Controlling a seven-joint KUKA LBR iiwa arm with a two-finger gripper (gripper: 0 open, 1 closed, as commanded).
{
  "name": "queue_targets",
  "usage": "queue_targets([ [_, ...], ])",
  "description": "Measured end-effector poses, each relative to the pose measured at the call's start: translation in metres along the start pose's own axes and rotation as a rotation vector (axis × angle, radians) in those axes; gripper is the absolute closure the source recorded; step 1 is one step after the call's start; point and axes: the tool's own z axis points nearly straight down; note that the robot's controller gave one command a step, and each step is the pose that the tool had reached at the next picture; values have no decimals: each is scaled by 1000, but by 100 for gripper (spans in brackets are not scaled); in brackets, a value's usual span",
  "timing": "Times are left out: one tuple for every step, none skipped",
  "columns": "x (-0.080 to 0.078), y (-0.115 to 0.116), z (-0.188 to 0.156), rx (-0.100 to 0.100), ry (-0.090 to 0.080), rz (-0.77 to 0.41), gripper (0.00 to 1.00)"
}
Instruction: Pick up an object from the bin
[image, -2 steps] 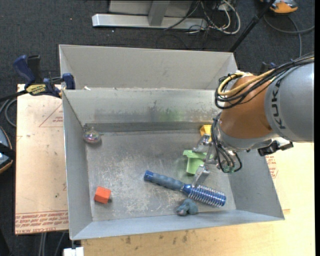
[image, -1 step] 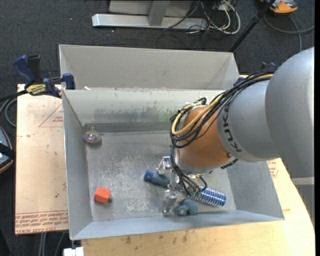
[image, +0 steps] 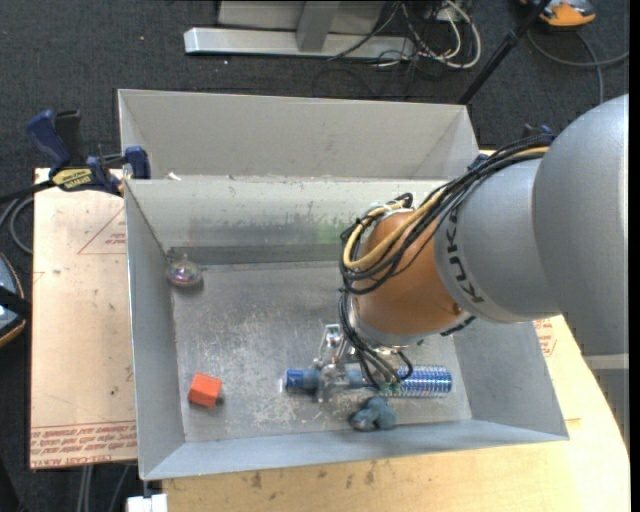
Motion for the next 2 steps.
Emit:
queue_targets([
  [12, -10, -116, 2, 8, -3, 100],
  [9, -12, -201, 2, 6, 33, 100],
])
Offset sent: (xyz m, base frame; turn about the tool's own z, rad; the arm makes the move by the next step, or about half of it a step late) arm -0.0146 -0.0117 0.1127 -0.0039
